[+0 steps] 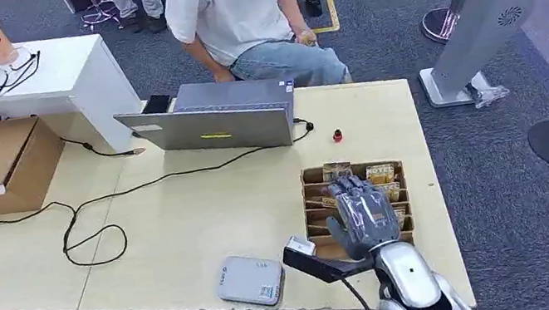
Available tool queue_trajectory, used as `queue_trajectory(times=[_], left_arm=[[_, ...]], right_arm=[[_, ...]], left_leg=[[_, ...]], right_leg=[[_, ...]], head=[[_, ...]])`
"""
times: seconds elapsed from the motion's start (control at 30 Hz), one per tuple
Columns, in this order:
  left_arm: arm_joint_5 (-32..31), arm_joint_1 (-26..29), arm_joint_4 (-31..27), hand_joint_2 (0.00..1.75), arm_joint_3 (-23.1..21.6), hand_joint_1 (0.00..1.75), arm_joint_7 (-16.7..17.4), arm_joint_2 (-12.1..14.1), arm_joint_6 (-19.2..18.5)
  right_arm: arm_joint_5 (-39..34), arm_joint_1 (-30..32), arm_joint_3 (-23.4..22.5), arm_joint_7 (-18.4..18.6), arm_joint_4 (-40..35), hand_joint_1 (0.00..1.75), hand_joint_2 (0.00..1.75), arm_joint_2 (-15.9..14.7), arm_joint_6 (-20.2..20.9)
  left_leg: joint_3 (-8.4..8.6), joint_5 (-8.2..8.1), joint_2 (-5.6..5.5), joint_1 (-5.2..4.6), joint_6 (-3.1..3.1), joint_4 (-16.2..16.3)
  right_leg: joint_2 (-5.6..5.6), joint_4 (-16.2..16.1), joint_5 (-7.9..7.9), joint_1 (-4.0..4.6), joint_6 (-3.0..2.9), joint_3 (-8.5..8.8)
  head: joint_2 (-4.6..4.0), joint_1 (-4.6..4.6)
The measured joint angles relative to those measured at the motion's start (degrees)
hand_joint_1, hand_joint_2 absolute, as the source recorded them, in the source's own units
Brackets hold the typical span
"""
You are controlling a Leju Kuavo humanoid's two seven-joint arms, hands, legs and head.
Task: Pass the card to the sensor for recognition and then transmit it.
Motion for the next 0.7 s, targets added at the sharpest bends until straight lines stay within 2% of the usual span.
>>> queue_trajectory(times=[0.37,0.4,0.67,0.7], left_arm=[[0.0,-0.2,0.9,0.00,0.0,0.00,0.0,0.4,0.3],[0.0,-0.3,1.0,0.00,0.0,0.00,0.0,0.5,0.3],[0.1,-0.6,1.2,0.00,0.0,0.00,0.0,0.6,0.2],[0.1,-0.6,1.2,0.00,0.0,0.00,0.0,0.7,0.1]], right_arm=[[-0.8,-2.5,1.6,0.0,3.2,0.86,1.75,0.9,0.2],[-0.9,-2.6,1.7,0.0,3.6,0.93,1.75,1.0,0.2],[-1.0,-3.4,1.8,0.8,5.8,0.84,1.75,1.1,0.1],[-1.0,-3.4,1.8,1.1,6.1,1.05,1.75,1.1,0.0]], left_leg=[[0.00,0.00,0.00,0.00,0.00,0.0],[0.00,0.00,0.00,0.00,0.00,0.0],[-0.01,0.00,0.00,0.00,0.00,0.0],[0.00,0.00,0.00,0.00,0.00,0.0]], right_leg=[[0.00,0.0,0.00,0.00,0.00,0.00],[0.00,0.0,0.00,0.00,0.00,0.00],[-0.01,0.0,0.00,0.00,0.00,0.00],[-0.01,0.0,0.00,0.00,0.00,0.00]], head=[[0.00,0.00],[0.00,0.00],[0.00,0.02],[0.00,0.02]])
